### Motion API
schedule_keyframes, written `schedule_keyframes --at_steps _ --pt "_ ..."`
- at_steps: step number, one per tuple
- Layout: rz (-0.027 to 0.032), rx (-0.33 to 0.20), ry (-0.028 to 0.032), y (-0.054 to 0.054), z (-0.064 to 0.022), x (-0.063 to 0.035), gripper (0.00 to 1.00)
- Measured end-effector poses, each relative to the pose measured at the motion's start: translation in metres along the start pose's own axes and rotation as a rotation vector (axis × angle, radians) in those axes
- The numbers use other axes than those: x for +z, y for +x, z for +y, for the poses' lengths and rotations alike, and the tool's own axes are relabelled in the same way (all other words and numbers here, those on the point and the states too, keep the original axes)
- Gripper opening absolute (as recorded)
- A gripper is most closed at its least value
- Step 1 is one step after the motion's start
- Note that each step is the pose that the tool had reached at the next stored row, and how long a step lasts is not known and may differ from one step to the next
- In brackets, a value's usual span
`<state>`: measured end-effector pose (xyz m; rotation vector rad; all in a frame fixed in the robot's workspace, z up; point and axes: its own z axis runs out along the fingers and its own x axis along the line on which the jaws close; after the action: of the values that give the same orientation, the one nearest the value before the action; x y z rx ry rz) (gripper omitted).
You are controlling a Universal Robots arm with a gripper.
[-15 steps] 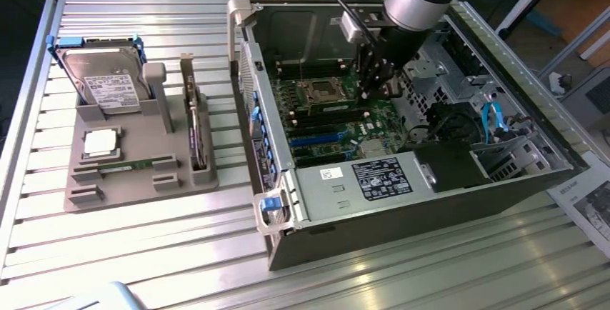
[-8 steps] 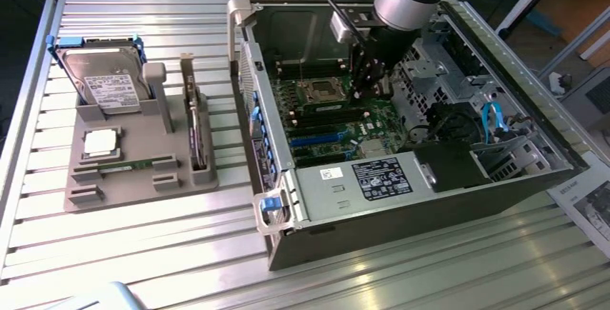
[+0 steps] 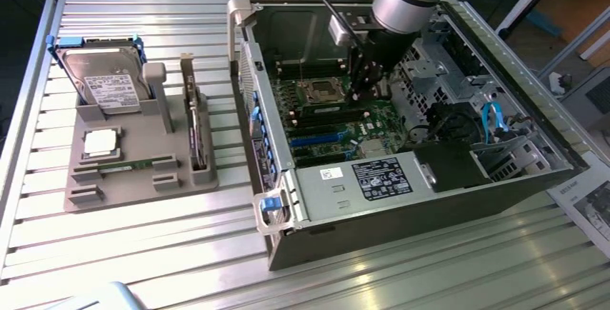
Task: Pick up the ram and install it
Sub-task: 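Insert the ram into the slot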
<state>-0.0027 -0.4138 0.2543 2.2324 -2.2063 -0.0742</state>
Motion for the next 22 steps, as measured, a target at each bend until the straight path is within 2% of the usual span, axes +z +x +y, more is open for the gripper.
schedule_keyframes --at_steps 22 --pt "0.0000 0.000 0.0007 0.000 0.0005 0.0107 0.12"
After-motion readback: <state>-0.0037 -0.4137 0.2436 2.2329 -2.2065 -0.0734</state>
